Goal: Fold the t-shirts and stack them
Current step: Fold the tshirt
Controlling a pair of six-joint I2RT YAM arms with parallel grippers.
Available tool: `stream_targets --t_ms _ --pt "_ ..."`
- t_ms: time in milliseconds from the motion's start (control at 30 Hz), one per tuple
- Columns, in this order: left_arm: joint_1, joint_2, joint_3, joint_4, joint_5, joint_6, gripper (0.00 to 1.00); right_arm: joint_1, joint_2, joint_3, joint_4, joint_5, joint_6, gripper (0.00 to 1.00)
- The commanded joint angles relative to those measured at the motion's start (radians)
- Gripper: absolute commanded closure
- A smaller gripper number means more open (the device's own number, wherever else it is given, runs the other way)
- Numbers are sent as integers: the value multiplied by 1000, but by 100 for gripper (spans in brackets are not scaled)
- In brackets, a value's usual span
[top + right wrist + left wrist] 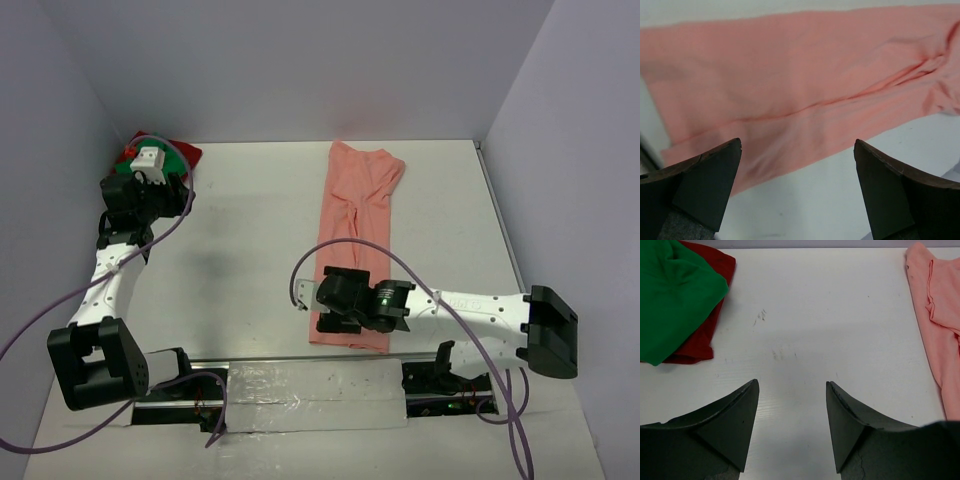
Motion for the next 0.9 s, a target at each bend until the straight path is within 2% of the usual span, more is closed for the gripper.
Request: stream_targets --t_ms 0,100,267,567,867 --pt "3 3 30 18 31 8 36 20 30 21 -193 -120 43 0" --pt "4 4 37 6 26 11 36 33 90 38 -251 -203 55 0" --pt "3 12 41 3 29 16 36 44 133 65 -241 -369 61 0" --pt "4 18 45 3 39 18 36 44 194 156 -294 -559 58 0" --pt "4 22 42 3 45 25 36 49 234 125 -276 -412 95 0"
